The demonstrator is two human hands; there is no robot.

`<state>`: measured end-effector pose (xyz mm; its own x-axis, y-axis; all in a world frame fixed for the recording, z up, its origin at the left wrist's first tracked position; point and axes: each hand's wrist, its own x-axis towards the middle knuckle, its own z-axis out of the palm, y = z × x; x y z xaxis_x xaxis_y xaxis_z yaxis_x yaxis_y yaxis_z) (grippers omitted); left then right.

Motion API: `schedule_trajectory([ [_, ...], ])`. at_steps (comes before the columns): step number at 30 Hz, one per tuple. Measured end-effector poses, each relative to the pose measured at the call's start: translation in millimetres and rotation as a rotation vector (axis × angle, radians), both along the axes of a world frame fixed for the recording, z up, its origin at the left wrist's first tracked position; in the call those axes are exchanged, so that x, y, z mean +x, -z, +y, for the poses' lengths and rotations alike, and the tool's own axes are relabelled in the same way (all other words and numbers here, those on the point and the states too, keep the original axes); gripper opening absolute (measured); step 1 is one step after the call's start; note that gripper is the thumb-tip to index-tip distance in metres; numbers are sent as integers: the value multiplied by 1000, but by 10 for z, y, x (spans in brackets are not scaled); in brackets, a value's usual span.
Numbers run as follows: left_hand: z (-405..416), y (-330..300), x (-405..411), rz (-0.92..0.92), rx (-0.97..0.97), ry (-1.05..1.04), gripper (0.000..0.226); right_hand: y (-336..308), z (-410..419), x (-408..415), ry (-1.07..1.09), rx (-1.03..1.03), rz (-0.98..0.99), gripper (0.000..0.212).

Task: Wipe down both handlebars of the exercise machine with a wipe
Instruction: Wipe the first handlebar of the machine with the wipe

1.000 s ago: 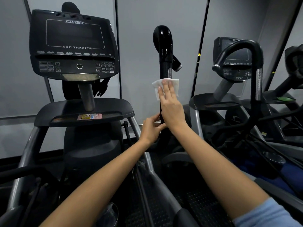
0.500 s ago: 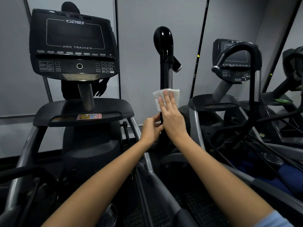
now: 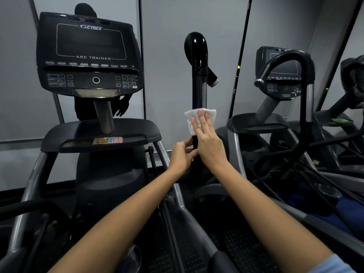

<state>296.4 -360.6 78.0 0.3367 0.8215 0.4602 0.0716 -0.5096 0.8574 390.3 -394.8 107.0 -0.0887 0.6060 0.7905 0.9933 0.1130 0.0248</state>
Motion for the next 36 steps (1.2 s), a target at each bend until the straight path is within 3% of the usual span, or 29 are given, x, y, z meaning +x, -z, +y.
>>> schedule_trajectory([
  [6, -6, 13, -11, 13, 44, 11, 57, -488, 160, -23, -72, 20, 170, 67],
  [13, -23, 17, -14, -20, 59, 11, 54, -107, 4, 5, -113, 10, 178, 64],
  [18, -7, -8, -21, -24, 74, 1, 48, -369, 109, 1, -193, 22, 295, 58],
  [24, -24, -42, -6, -66, 20, 11, 35, 21, -21, 28, -265, 6, 427, 56],
  [30, 5, -54, 5, -76, -13, 10, 35, -337, 154, 43, -336, 51, 539, 51],
  [36, -19, -86, -28, -69, -50, 30, 31, 164, -29, 35, -426, 23, 696, 54],
])
